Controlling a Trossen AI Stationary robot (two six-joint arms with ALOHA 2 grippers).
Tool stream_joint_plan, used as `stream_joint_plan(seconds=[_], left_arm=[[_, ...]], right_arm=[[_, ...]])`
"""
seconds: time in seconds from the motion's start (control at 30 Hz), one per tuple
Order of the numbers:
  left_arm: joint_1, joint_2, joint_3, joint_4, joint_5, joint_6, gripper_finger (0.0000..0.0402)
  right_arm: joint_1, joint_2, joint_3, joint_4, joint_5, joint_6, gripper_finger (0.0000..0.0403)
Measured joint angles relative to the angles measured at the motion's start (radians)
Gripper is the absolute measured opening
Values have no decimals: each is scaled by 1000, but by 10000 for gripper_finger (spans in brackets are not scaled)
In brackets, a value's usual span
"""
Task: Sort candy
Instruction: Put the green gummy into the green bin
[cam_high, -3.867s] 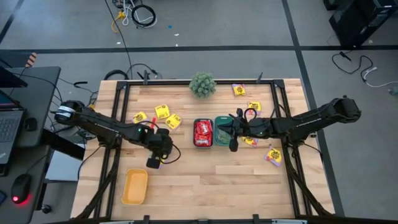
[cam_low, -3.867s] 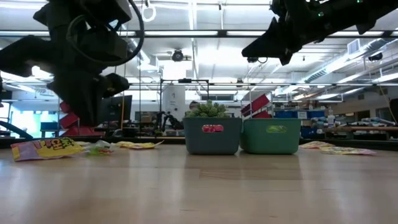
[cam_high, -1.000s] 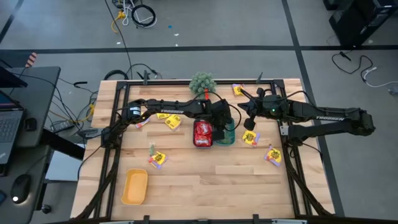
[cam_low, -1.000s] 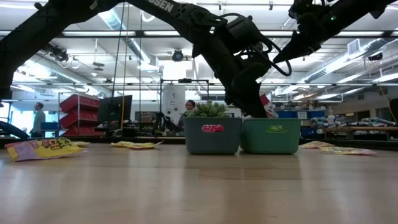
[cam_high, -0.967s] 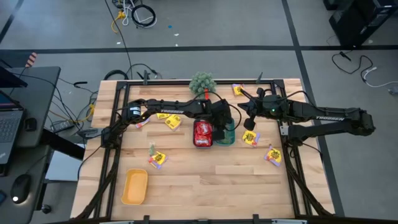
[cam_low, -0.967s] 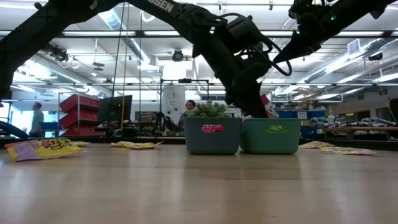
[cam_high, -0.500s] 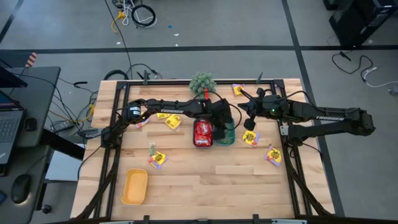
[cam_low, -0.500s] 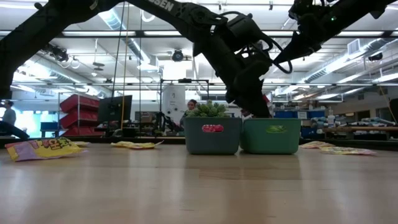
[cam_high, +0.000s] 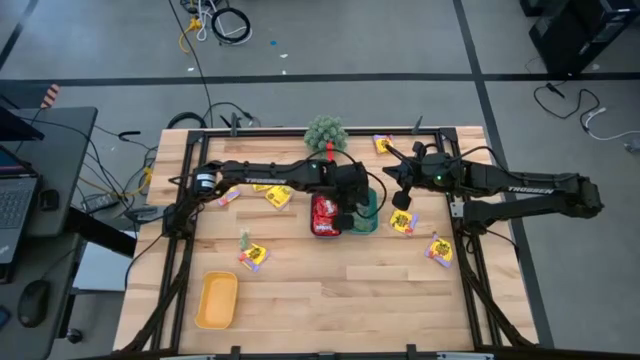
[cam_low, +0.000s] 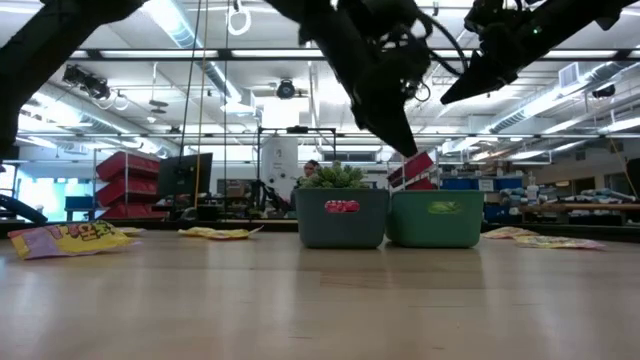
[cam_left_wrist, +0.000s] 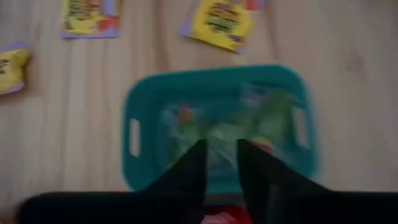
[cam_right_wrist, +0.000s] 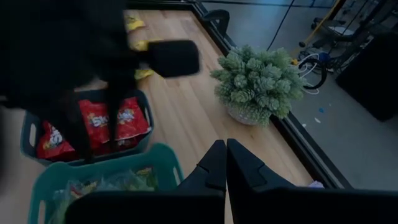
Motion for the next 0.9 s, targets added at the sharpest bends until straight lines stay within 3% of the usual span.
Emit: stream_joint_plan(seconds=[0.07,0.13,0.3,0.4,0.77,0.9], left_arm=[[-11,-20,0,-8,1,0,35],[-15,-39,0,-34,0,-6,11],[-34,-68,-2,-36,-45,-40,3],[-51,-86,-42,64,-65,-64,2],[-99,-238,-472,599,-70,-166,1],[-115,-332,-623,639,-99,-205,0]], right_arm=[[3,0,0,-1,0,0,0],[8,0,0,0,-1,0,0],[30,1,0,11,-10,4,0],[46,1,0,18,-12,11,0],[93,9,0,64,-13,28,0],[105,44,0,97,-14,32,0]])
